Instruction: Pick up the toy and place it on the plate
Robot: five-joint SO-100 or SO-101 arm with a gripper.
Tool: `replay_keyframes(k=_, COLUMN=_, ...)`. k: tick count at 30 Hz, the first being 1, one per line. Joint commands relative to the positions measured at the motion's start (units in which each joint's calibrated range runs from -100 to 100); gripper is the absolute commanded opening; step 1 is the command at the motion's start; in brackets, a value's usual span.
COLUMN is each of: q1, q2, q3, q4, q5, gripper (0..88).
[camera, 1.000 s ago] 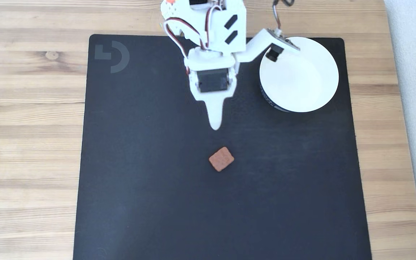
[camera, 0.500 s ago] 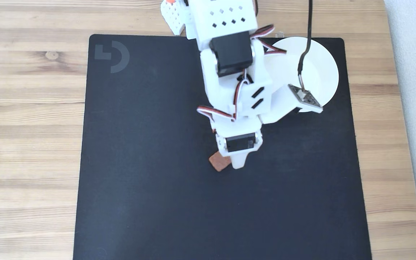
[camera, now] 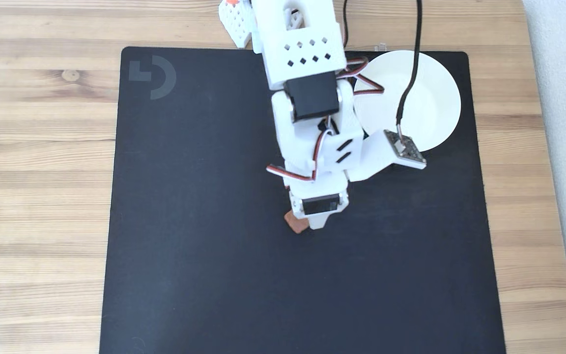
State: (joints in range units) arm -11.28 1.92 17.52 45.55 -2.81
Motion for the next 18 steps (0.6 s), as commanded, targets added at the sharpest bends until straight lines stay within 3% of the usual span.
replay_keyframes(k=1, q1=0.8, q2=-1.2, q3=-1.7, q4=0.3, q5=-0.2, gripper=2.2)
replay_keyframes(k=7, q1=2.7, q2=-6.5, q3=-1.8, q4=7.4, q5=0.2, gripper=2.2)
replay_keyframes(k=18, q1=2.5, q2=-6.5, q3=-1.7, q4=7.0, q5=0.0, gripper=2.2)
